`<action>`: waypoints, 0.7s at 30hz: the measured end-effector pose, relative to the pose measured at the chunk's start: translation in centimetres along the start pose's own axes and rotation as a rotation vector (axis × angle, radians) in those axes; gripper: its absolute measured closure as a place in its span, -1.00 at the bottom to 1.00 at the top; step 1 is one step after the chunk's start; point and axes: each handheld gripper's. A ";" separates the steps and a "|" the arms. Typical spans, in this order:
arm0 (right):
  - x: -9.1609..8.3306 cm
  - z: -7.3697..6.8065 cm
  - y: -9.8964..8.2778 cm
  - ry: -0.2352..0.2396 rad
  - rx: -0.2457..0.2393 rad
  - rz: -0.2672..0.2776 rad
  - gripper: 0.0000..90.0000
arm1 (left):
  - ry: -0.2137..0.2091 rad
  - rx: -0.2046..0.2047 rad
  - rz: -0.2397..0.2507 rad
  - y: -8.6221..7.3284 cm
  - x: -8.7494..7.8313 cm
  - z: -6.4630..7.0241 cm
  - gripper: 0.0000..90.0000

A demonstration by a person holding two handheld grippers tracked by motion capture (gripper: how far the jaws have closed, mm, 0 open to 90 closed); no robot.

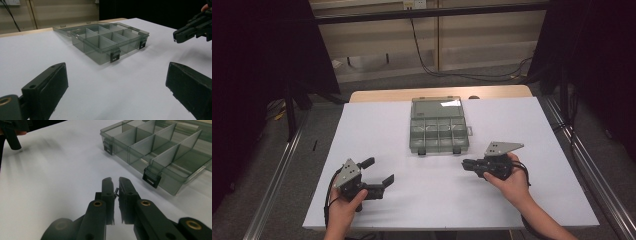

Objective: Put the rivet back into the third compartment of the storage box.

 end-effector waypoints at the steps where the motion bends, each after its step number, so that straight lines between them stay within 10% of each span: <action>1: 0.0 0.0 0.2 -0.004 0.002 0.006 0.86 | -0.001 0.000 0.001 0.0 0.0 0.0 -0.91; 21: 1.5 0.8 2.0 -0.037 0.043 0.045 0.86 | -0.002 0.003 0.003 0.0 0.0 0.0 -0.91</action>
Point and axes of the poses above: each handheld gripper's, and its own axes: x roughly forward along the jaws, y roughly out of its top, z roughly to its right, and after that the axes turned 14 degrees about -y, right-handed
